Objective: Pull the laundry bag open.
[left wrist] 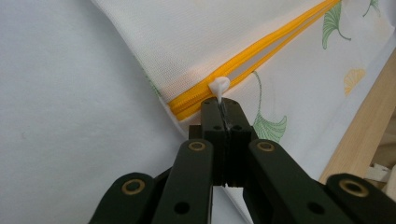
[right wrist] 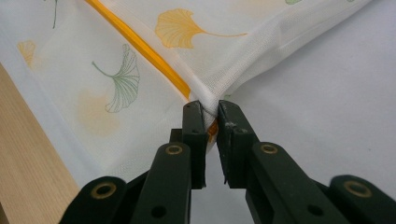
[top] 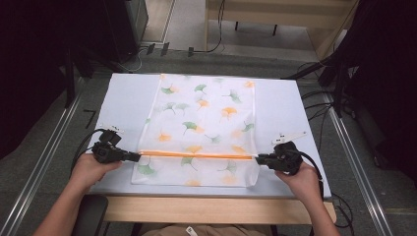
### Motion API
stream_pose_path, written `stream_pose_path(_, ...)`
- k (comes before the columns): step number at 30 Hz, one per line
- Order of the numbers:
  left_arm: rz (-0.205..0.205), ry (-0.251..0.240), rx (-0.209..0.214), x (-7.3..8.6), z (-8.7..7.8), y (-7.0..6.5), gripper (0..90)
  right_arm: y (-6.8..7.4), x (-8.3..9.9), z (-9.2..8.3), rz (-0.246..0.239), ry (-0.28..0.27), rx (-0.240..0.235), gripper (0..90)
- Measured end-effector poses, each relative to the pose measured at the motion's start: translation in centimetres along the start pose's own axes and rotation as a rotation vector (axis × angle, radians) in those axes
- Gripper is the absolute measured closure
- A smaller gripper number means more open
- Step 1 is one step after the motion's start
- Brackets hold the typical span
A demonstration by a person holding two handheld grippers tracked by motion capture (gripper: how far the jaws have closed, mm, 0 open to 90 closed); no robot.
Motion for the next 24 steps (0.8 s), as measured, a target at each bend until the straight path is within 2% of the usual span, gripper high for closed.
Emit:
stream_pose_path(19, 0.003, 0.001, 0.004, 0.01, -0.08, -0.02, 90.0, 0.02, 0.03, -0.02, 0.005, 0.002, -0.001, 83.6)
stream_pose_path(24, -0.015, 0.006, 0.017, 0.1, -0.16, 0.29, 90.0, 0.01, -0.02, 0.03, -0.005, -0.002, 0.001, 83.6)
Point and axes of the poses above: each handheld gripper's, and its own axes: z roughly forward along the jaws, x roughly out of its underside, y roughly to its left, the point moved 7 cm from there along z, roughly forward along the jaws, and after that the axes turned 8 degrees about -z, right-handed, at the moved point
